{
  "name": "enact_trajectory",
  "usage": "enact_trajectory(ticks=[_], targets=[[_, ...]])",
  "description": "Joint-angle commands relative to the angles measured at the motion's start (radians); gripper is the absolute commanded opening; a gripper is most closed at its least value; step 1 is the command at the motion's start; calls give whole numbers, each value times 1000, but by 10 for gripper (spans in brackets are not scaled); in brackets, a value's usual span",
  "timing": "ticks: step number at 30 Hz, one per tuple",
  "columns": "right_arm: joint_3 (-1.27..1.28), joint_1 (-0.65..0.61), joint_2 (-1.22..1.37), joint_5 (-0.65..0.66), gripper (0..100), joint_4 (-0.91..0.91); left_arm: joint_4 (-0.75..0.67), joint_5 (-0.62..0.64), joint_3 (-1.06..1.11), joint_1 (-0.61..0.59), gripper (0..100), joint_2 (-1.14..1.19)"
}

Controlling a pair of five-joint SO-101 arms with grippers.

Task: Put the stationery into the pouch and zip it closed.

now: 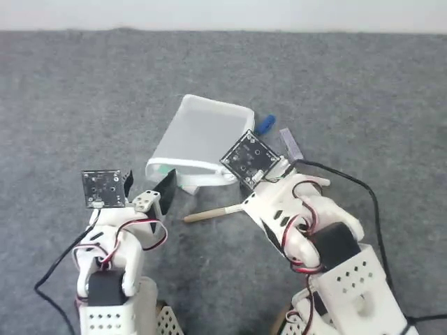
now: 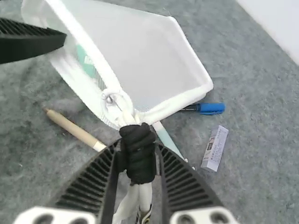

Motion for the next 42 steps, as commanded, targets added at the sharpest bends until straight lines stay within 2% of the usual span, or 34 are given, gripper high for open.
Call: enact_trajectory(ticks=[1,9,19,22,26,33,42], targets=[[-11,-13,-90,17,7,8,0,12,-54,5,287,-15],[-9,-19,-315,137,7,165,0,12,-54,3,287,-15],[25,-21,-352,227,7,206,52,12,-96,6,287,-15],[23,-22,-352,227,7,211,54,-34,-99,11,285,-15],[23,-30,-352,227,7,211,54,-57,-97,23,235,-15],[23,-117,-352,218,7,213,86,-98,-96,92,213,-15],[26,-119,-352,158,7,176,89,-100,-104,86,77,-15]])
